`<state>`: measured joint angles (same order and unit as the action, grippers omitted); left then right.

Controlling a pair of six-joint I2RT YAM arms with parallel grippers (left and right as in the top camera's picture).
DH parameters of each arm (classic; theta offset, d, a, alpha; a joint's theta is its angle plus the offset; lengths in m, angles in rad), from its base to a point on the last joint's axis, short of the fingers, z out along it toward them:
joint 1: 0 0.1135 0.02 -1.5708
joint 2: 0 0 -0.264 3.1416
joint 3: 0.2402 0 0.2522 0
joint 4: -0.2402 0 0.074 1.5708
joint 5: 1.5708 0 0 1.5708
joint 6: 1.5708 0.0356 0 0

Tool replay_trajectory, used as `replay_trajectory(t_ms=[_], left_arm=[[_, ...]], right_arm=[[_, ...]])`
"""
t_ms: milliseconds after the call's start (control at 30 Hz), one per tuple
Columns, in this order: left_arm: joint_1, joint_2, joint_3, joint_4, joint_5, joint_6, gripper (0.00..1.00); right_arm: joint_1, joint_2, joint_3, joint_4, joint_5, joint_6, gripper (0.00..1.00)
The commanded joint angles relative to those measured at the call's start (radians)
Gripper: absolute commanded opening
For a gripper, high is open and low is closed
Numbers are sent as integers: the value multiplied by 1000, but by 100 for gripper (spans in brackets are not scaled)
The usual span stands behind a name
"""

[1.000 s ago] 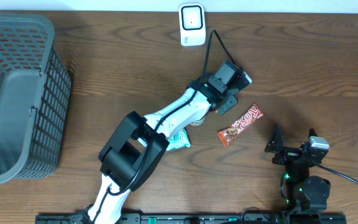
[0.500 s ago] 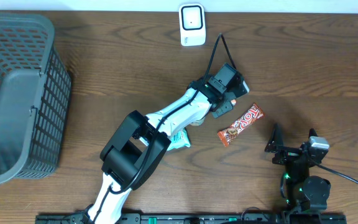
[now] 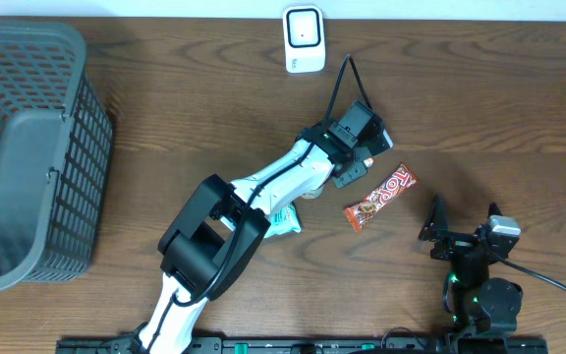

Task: Scan the item barcode
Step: 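Lower the Kleenex pack onto the table and open the left gripper, then retract the left arm to the basket and reach right gripper forward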

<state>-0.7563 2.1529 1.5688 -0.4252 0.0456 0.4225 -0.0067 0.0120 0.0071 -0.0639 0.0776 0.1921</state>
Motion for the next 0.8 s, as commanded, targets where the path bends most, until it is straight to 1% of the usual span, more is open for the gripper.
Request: replay_trajectory(t_ms=[0,233,367,433,633,667,733,767], left_arm=[[5,18,-34,-9,-5,-10,7],[4,16,-38,-47,-7,-9,8],[4,-48,-24,-68,-86,-9,8],[4,-104,-13,-94,-92,-9,8],[4,-347,-12,-142,-91,-24,8],[4,-388,-12,-147,-92,-29,9],[4,-473,-12,-158,-92,-28,43],[4,-517,-12,-158,-92,-28,58]], right_arm=[[8,-5,-2,-4,-1,-14,99],[8,-5,-2,-4,-1,-14,99],[8,-5,-2,-4,-1,-14,99],[8,-5,-2,-4,-1,-14,99],[8,-5,-2,-4,-1,-14,99],[8,-5,-2,-4,-1,-14,99],[8,-5,-2,-4,-1,-14,99],[8,-5,-2,-4,-1,-14,99]])
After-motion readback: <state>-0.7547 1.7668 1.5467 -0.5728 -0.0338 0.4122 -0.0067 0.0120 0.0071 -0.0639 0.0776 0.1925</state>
